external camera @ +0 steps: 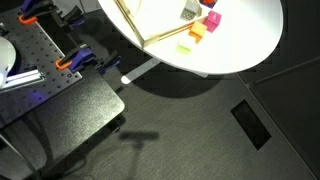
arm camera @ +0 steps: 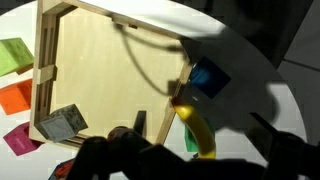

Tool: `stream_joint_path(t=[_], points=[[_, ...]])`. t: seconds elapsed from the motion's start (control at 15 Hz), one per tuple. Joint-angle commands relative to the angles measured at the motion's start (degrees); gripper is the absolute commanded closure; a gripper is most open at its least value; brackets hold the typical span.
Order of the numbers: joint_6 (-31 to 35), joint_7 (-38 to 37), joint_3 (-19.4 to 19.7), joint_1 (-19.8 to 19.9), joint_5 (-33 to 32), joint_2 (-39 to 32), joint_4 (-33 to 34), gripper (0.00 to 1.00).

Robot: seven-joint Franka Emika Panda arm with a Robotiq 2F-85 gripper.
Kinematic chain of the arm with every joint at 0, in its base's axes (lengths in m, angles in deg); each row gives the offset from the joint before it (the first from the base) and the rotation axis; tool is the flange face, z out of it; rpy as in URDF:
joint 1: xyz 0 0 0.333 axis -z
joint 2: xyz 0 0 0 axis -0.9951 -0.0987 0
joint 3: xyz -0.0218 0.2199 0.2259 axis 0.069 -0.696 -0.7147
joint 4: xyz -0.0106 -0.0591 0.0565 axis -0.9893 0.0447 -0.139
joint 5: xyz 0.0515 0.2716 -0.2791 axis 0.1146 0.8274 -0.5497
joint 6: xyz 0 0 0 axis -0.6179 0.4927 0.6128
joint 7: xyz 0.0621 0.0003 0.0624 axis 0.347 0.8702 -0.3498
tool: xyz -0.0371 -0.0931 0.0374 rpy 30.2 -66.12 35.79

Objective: Pick up the brown plum toy from the tray and put it on the table

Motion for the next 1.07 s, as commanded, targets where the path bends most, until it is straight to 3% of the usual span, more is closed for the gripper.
stream_joint_path(t=[0.0, 0.4, 1.0], points=[[-1.6, -4.6, 0.6, 0.9, -3.3, -4.7, 4.3, 0.00], [-0.6, -14.0, 2.5, 1.1, -7.0, -12.9, 10.2, 0.00], [6.4, -14.9, 5.4, -0.2, -6.9, -24.1, 16.8, 0.00]])
